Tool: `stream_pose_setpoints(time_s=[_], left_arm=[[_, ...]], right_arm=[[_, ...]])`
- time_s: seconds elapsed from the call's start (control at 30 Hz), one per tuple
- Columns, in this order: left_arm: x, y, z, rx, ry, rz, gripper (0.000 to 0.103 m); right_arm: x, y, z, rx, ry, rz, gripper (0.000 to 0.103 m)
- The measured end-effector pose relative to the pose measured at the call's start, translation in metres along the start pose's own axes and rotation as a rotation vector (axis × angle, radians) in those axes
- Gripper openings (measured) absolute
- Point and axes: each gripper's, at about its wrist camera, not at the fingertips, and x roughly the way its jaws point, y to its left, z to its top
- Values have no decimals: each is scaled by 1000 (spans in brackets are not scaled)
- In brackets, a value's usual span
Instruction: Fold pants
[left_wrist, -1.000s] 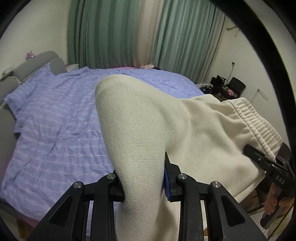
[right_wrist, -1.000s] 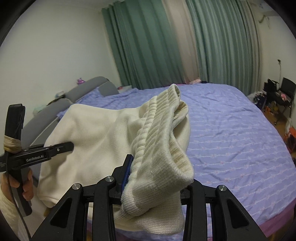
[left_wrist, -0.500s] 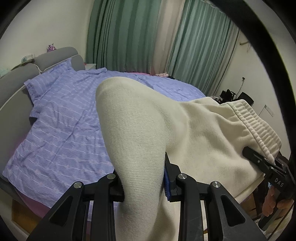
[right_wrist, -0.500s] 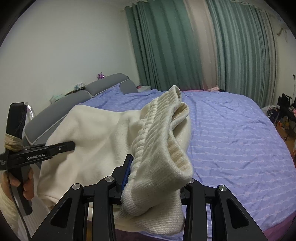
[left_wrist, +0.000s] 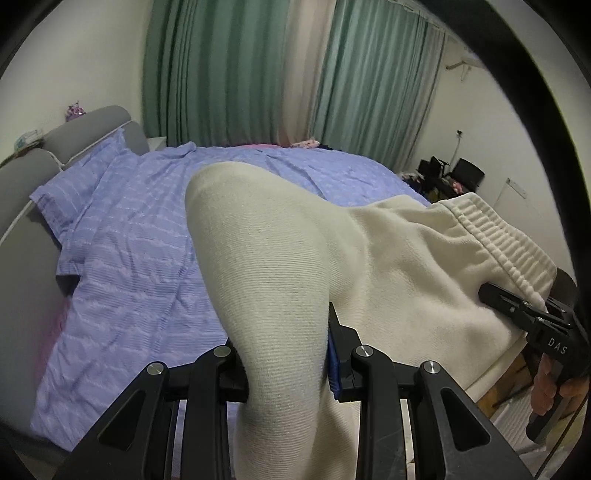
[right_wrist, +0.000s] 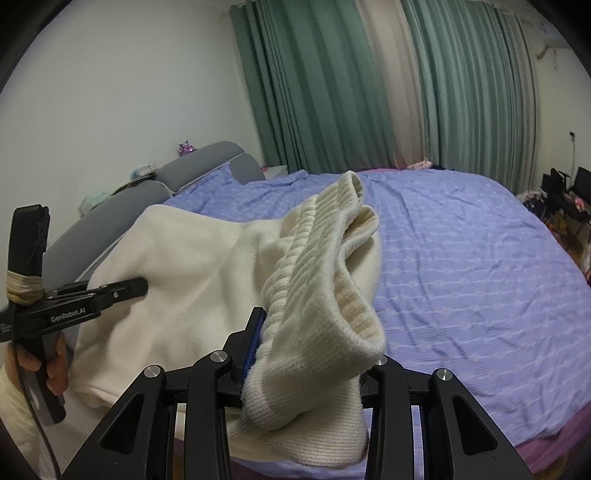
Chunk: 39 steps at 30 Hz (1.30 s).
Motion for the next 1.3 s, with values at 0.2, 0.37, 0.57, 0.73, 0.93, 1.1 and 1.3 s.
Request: stream_pose_setpoints(time_s=[0.2,0.37,0.57,0.73,0.93,1.1,1.3], left_arm=[[20,81,10,19,71,-21,29],[54,148,5,-11,128,-30,29],[114,209,-3,-22,197,-14,29],[174,247,-9,-21,259,2,29],[243,285,-17,10,309,28,29],[294,309,-35,9,361,65,35],[309,326,-80,-47,442,175,63]], right_arm=[[56,55,2,27,56,-23,36],[117,89,2,-21,149,-15,36],[200,108,-6,-47,264,-10,36],[271,117,-8,-32,343,-18,36],[355,116,-23,-10,423,-17,36],[412,109,-41,23,463,-17,36],[444,97,-73,47,600,-28,43]])
